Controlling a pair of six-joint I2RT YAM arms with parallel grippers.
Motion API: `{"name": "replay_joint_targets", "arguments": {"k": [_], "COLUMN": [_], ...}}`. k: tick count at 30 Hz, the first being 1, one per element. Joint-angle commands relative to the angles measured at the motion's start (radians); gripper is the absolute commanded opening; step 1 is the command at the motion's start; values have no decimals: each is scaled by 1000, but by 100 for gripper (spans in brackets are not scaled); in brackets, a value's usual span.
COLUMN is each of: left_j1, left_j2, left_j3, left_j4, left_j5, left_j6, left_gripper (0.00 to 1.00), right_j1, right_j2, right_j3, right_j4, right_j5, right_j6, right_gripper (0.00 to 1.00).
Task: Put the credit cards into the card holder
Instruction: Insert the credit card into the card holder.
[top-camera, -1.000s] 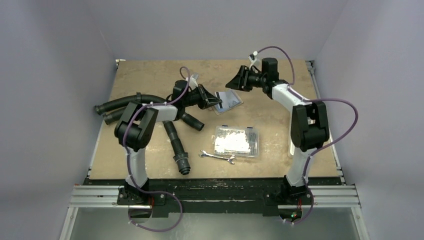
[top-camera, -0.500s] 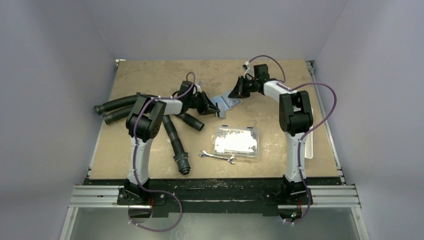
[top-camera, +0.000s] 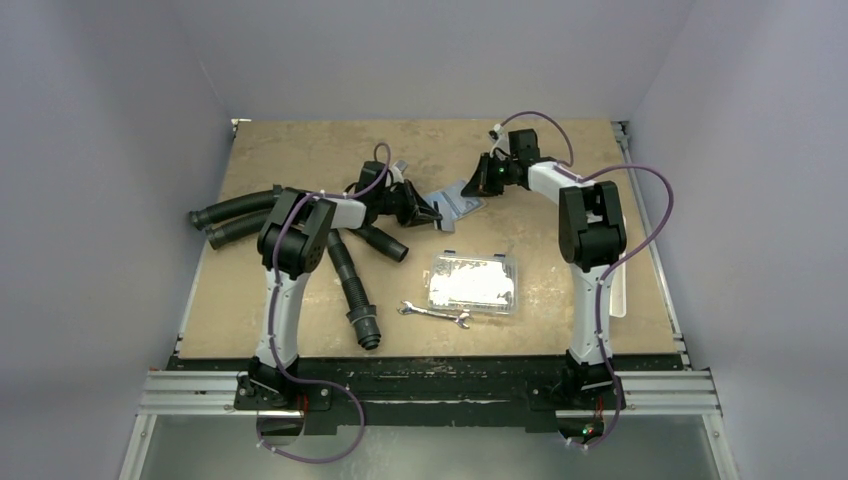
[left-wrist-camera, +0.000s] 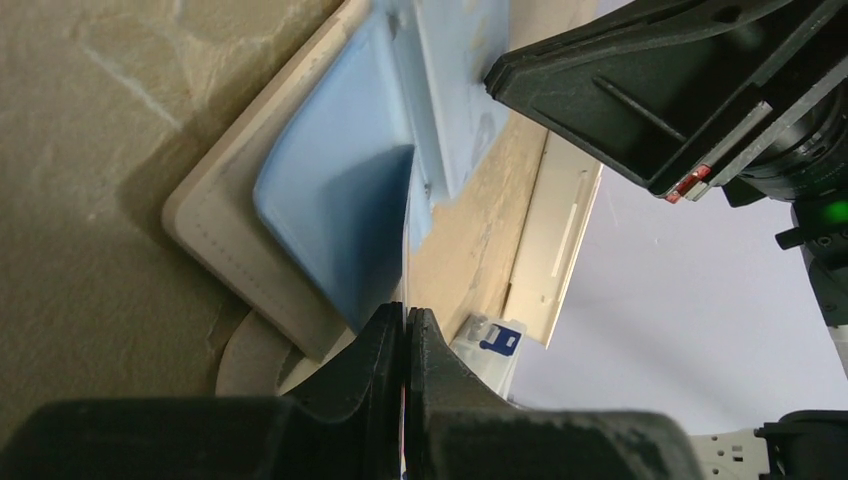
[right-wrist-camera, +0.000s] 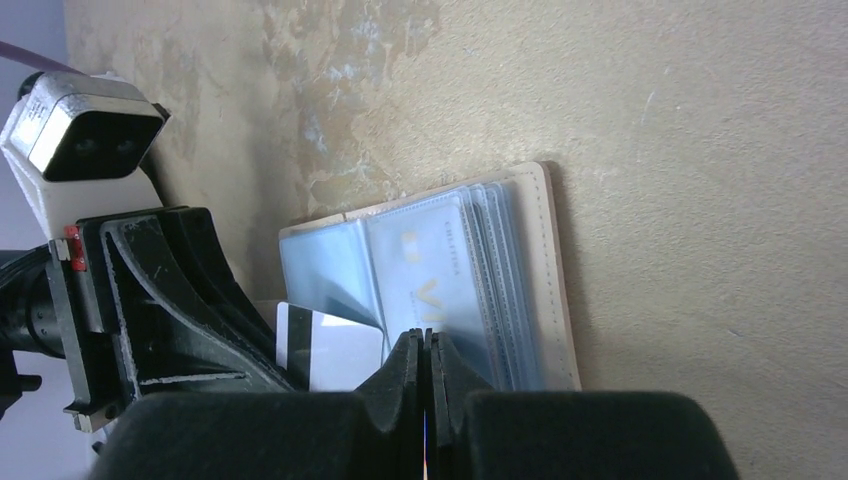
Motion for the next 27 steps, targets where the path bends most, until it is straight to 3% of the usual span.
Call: {"name": "replay_joint_targets", "arguments": {"k": [1,27], "left_j1": [5,6], "left_j2": [19,81], "left_j3": [48,35], "left_j4": [84,241], "left_j5": [33,59], "left_j6": [-29,-148], "left_gripper": [0,0], "right_j1": [-15,-18], "right_j2": [22,40], "right_j3": [20,41], "right_j4": [8,-13], "right_j5": [34,20], "right_j6": [4,-1], "right_gripper": [0,0]}}
